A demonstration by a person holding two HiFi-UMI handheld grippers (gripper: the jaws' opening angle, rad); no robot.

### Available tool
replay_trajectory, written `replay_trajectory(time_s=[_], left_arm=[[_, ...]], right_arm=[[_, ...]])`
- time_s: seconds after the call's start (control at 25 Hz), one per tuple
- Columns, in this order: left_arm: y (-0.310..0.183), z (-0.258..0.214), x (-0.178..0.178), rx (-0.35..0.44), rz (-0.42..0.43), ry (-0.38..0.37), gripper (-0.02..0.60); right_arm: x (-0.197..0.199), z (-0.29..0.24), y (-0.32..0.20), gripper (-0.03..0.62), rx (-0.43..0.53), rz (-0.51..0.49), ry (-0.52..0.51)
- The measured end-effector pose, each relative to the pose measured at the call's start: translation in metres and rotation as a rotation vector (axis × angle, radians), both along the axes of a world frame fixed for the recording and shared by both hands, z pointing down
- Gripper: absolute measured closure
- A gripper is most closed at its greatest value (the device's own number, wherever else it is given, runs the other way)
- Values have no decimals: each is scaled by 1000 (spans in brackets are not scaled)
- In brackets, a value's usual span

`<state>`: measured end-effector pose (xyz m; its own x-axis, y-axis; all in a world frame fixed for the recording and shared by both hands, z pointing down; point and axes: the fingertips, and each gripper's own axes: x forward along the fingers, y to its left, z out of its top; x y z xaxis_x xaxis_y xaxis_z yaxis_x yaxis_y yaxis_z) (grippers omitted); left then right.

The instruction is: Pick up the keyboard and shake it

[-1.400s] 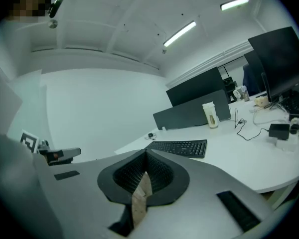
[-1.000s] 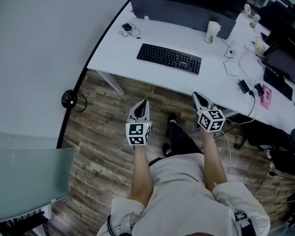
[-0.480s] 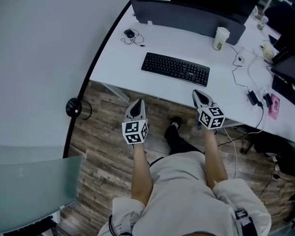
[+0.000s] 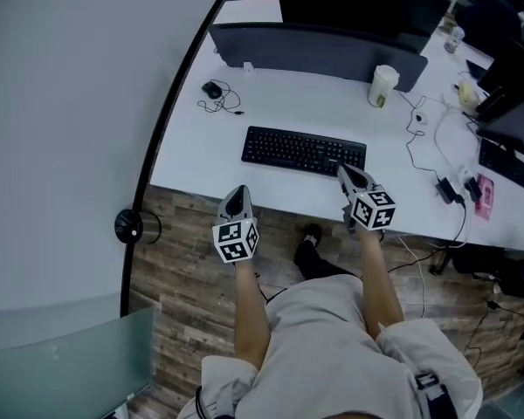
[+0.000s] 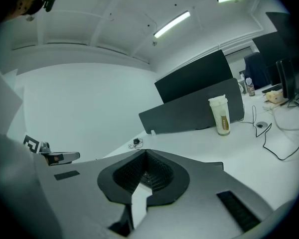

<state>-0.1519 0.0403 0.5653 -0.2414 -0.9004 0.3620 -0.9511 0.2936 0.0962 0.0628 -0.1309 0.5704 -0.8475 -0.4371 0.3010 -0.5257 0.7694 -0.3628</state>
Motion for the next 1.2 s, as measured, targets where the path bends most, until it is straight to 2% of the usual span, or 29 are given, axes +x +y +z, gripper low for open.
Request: replay_trajectory(time_s=[0.2,0.4,0.72,1.0,1.2], left_arm=[[-30,9,-19,-26,27,20,569],[-61,12,-47,-12,40,62,569],[-115,22,-83,-40,85,85,568],[-131,57,-109,-118,164,116,569],[-153,90,-112,-180,249,177,568]], right_arm=[[-9,8,-34,556,-23,40,17],[-23,15,-63,556,-39,86,11],[-25,28,-118,554,-61,171,40],[16,51,-137,555,-97,279,126],[39,59,-138,556,-100,360,182]])
